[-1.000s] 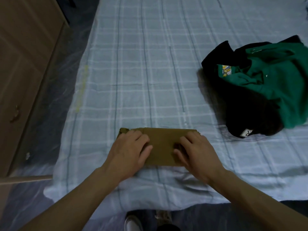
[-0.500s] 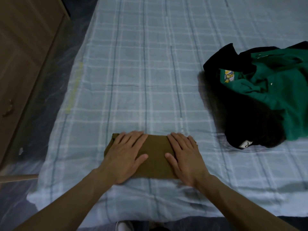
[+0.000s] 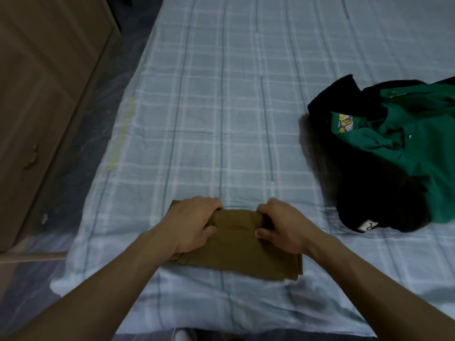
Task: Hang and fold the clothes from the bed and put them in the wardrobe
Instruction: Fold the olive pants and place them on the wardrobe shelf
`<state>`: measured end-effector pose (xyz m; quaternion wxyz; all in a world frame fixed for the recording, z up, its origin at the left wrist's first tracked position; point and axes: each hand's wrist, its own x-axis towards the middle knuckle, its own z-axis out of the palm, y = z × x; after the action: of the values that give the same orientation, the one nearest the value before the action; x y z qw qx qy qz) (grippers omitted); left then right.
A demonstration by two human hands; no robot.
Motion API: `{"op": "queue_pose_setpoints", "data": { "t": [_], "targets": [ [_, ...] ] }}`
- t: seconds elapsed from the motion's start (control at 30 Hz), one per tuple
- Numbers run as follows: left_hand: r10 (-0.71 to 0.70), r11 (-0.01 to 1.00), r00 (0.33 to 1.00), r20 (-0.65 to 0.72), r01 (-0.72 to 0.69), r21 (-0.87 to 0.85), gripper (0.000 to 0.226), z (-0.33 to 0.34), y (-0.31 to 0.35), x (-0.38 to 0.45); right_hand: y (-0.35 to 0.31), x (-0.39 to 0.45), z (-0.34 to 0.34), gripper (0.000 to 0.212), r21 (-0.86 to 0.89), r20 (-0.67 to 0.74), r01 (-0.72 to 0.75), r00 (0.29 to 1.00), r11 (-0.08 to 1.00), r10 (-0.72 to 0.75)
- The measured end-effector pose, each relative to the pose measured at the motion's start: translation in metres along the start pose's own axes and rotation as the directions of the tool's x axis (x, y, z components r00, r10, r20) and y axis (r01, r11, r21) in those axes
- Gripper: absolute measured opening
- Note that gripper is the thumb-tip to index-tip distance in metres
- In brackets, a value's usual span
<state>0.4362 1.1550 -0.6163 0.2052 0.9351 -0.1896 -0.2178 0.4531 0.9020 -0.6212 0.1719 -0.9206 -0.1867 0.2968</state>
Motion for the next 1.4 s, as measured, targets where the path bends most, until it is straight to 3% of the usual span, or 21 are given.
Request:
{"op": "queue_pose_setpoints", "data": {
  "t": [0.2, 0.3, 0.47, 0.63, 0.9, 0.97, 1.2, 1.4],
  "targets": [
    [0.028, 0.999, 0.98, -0.195, -0.033, -0.023, 0.017, -0.023, 0.016, -0.043, -0.031, -0.022, -0.021, 0.022, 0.02, -0.077, 0.051, 0.996, 0.999, -0.049],
    [0.024, 0.999, 0.951, -0.307, -0.033, -0.026, 0.025, -0.058, 0.022, -0.066, -0.061, -0.029, -0.05, 0.018, -0.015, -0.154, 0.126, 0.98, 0.992, -0.127],
    [0.025, 0.998, 0.874, -0.484, 0.01, 0.069, 0.031, -0.14, 0.031, -0.111, -0.13, -0.038, -0.12, 0.015, -0.153, -0.308, 0.232, 0.912, 0.961, -0.269],
    [-0.003, 0.986, 0.78, -0.625, 0.107, 0.128, 0.03, -0.23, 0.044, -0.184, -0.225, -0.062, -0.2, 0.011, -0.249, -0.352, 0.349, 0.837, 0.903, -0.42],
    [-0.148, 0.931, 0.638, -0.756, 0.348, 0.11, 0.035, -0.339, 0.077, -0.367, -0.412, -0.142, -0.264, 0.017, -0.385, -0.357, 0.525, 0.673, 0.759, -0.647],
    [-0.164, 0.904, 0.595, -0.787, 0.409, 0.122, 0.035, -0.352, 0.083, -0.415, -0.455, -0.163, -0.265, 0.017, -0.437, -0.365, 0.567, 0.598, 0.698, -0.714],
    [-0.204, 0.754, 0.368, -0.907, 0.65, 0.094, 0.032, -0.354, 0.085, -0.582, -0.603, -0.213, -0.231, 0.021, -0.582, -0.313, 0.677, 0.324, 0.45, -0.893],
    [-0.27, 0.573, 0.186, -0.945, 0.82, -0.002, 0.04, -0.329, 0.091, -0.682, -0.699, -0.237, -0.186, 0.017, -0.504, -0.231, 0.817, 0.185, 0.28, -0.955]
  ]
}}
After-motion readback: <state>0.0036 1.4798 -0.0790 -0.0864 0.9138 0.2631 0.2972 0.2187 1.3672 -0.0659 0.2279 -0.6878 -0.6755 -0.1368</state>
